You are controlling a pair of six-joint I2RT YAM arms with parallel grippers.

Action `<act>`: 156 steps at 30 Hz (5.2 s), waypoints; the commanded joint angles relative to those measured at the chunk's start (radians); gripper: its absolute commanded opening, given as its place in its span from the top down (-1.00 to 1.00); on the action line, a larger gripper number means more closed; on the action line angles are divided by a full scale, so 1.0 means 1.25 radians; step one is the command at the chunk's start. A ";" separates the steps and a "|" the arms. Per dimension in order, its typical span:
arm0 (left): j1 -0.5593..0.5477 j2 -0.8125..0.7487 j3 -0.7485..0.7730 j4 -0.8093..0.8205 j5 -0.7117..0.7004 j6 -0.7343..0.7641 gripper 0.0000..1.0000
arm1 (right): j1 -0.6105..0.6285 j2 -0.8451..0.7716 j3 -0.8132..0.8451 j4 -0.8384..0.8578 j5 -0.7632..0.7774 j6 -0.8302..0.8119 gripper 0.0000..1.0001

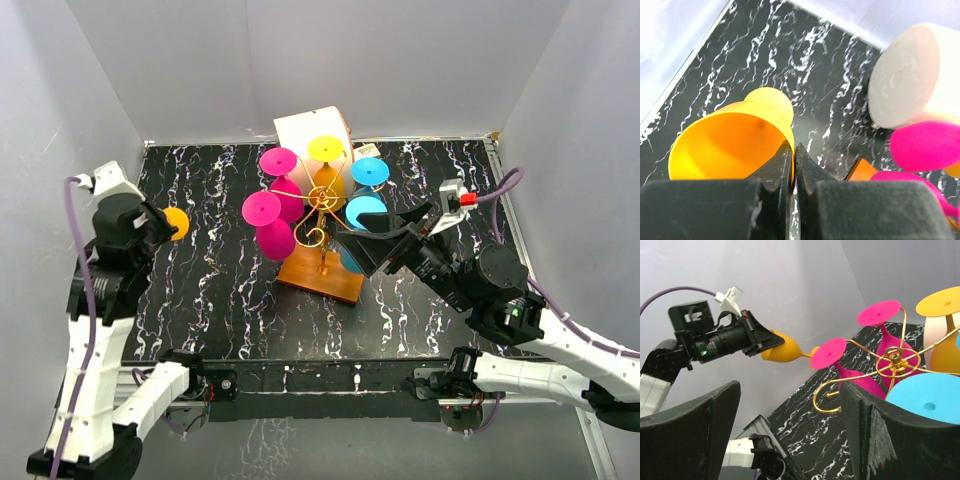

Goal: Place the wine glass upside down on the wine glass rack

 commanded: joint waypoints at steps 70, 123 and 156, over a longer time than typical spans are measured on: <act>0.005 -0.307 -0.059 0.640 0.806 -0.249 1.00 | 0.068 0.569 0.325 0.511 0.166 0.635 0.76; 0.006 -0.198 0.065 0.497 0.734 -0.496 -0.41 | 0.070 0.312 0.166 0.395 -0.310 -0.314 1.00; 0.005 -0.104 0.086 0.194 0.846 -0.568 0.25 | 0.070 0.489 0.241 0.347 -0.236 -0.360 1.00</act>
